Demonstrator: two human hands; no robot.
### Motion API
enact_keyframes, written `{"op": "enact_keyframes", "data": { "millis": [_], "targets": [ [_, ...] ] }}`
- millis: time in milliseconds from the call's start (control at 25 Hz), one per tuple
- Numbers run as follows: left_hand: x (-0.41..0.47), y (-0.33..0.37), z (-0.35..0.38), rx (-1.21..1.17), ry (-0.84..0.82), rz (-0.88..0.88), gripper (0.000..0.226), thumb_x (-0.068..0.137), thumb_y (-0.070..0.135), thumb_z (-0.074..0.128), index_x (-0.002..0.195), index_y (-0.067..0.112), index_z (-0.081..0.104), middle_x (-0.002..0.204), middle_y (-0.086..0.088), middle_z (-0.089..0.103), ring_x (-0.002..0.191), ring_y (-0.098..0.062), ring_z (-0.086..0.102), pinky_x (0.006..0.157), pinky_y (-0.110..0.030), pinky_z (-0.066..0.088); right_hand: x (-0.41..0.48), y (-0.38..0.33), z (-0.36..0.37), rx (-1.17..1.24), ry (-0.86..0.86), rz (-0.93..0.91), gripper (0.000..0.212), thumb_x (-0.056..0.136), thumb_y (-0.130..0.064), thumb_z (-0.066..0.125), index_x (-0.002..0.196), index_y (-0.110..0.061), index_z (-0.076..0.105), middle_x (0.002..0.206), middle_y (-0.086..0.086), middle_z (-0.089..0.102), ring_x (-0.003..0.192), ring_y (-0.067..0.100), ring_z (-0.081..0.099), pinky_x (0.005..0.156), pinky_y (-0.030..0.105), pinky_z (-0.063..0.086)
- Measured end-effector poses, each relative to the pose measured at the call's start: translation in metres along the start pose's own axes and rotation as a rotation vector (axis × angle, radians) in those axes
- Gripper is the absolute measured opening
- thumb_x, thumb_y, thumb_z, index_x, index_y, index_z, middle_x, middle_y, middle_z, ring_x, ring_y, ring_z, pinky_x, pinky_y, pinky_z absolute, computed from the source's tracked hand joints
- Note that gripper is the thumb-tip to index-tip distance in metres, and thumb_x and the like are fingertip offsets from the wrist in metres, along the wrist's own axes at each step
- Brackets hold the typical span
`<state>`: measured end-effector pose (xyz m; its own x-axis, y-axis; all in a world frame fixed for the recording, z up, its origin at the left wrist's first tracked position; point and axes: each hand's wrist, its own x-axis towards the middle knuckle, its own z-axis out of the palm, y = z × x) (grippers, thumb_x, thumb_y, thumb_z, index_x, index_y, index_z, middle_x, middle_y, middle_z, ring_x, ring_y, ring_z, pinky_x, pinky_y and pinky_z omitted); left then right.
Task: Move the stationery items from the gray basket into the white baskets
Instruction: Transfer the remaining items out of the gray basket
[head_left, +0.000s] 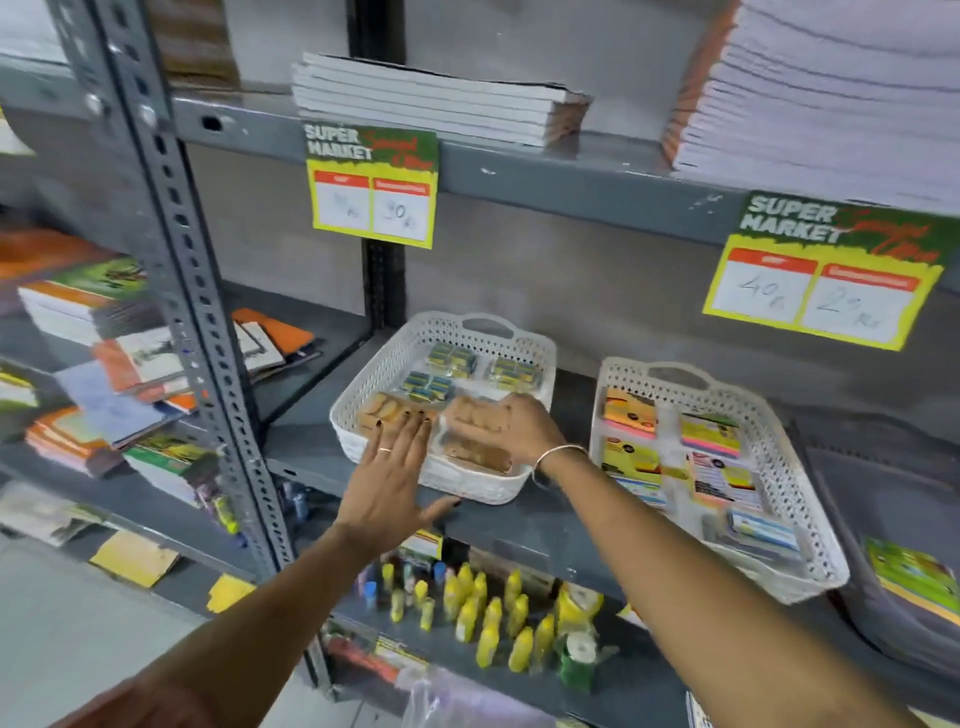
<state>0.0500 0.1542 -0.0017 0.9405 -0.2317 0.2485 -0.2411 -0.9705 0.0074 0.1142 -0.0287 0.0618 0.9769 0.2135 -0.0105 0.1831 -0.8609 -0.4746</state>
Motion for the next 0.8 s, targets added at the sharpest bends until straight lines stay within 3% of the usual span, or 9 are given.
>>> {"op": "enact_keyframes", "data": {
  "millis": [80, 120, 200, 280, 400, 480, 600, 800],
  "targets": [
    [0.0, 0.0, 0.002, 0.0, 0.014, 0.007, 0.099, 0.079, 0.077, 0.016, 0.134, -0.002, 0.039, 0.138, -0.017, 0.047, 0.129, -0.03, 0.041, 0.111, -0.041, 0.007, -0.001, -0.002, 0.013, -0.098, -0.024, 0.019, 0.054, 0.071, -0.058, 0.069, 0.057, -0.022, 0.032, 0.083, 0.007, 0.049, 0.079, 0.019, 0.044, 0.068, 0.026, 0.032],
    [0.0, -0.001, 0.003, 0.004, 0.028, 0.013, 0.099, 0.078, 0.078, 0.017, 0.134, -0.001, 0.039, 0.138, -0.016, 0.048, 0.129, -0.03, 0.042, 0.11, -0.042, 0.009, -0.002, -0.002, 0.017, -0.122, -0.033, 0.028, 0.056, 0.069, -0.062, 0.069, 0.06, -0.02, 0.032, 0.084, 0.007, 0.049, 0.079, 0.019, 0.043, 0.067, 0.026, 0.033],
    [0.0, -0.002, 0.006, 0.013, 0.052, 0.025, 0.098, 0.077, 0.077, 0.023, 0.135, -0.001, 0.038, 0.138, -0.016, 0.048, 0.129, -0.029, 0.042, 0.109, -0.043, 0.013, 0.002, 0.003, 0.022, -0.127, -0.072, 0.057, 0.056, 0.067, -0.067, 0.066, 0.076, -0.016, 0.044, 0.092, 0.011, 0.054, 0.081, 0.021, 0.047, 0.069, 0.027, 0.035],
    [0.0, -0.003, 0.007, 0.019, 0.054, 0.026, 0.097, 0.076, 0.076, 0.028, 0.136, 0.0, 0.037, 0.139, -0.015, 0.047, 0.129, -0.029, 0.041, 0.109, -0.044, 0.014, 0.004, 0.005, 0.024, -0.162, -0.093, 0.063, 0.071, 0.067, -0.071, 0.062, 0.099, -0.008, 0.053, 0.109, 0.013, 0.063, 0.093, 0.028, 0.058, 0.073, 0.031, 0.043],
    [0.0, -0.001, 0.004, 0.027, 0.041, 0.01, 0.097, 0.077, 0.077, 0.023, 0.136, 0.001, 0.037, 0.139, -0.014, 0.047, 0.13, -0.029, 0.04, 0.109, -0.044, 0.014, 0.002, 0.001, 0.023, -0.266, -0.109, 0.028, 0.083, 0.073, -0.072, 0.055, 0.118, -0.003, 0.053, 0.124, 0.017, 0.061, 0.113, 0.033, 0.057, 0.095, 0.038, 0.046],
    [-0.001, -0.001, 0.002, 0.017, 0.048, 0.008, 0.098, 0.079, 0.077, 0.016, 0.137, 0.001, 0.035, 0.14, -0.015, 0.045, 0.132, -0.029, 0.038, 0.111, -0.042, 0.009, -0.003, -0.001, 0.014, -0.3, -0.082, 0.027, 0.076, 0.08, -0.062, 0.053, 0.127, -0.002, 0.048, 0.133, 0.018, 0.054, 0.124, 0.034, 0.048, 0.106, 0.039, 0.038],
    [-0.002, 0.009, -0.002, -0.056, 0.128, -0.004, 0.094, 0.082, 0.074, 0.016, 0.142, 0.002, 0.023, 0.149, -0.015, 0.028, 0.138, -0.029, 0.023, 0.113, -0.038, -0.005, -0.019, 0.014, -0.017, -0.244, 0.065, 0.065, 0.063, 0.086, -0.032, 0.058, 0.139, -0.006, 0.039, 0.142, 0.018, 0.044, 0.132, 0.035, 0.038, 0.112, 0.039, 0.029],
    [0.012, 0.117, -0.018, -0.211, 0.248, 0.229, 0.088, 0.086, 0.068, 0.015, 0.143, 0.001, 0.014, 0.15, -0.012, 0.018, 0.14, -0.023, 0.012, 0.111, -0.045, 0.012, -0.069, 0.097, -0.091, -0.067, 0.331, 0.236, 0.044, 0.085, -0.013, 0.057, 0.129, -0.006, 0.052, 0.132, 0.016, 0.052, 0.125, 0.033, 0.049, 0.105, 0.037, 0.04]
  ]
}}
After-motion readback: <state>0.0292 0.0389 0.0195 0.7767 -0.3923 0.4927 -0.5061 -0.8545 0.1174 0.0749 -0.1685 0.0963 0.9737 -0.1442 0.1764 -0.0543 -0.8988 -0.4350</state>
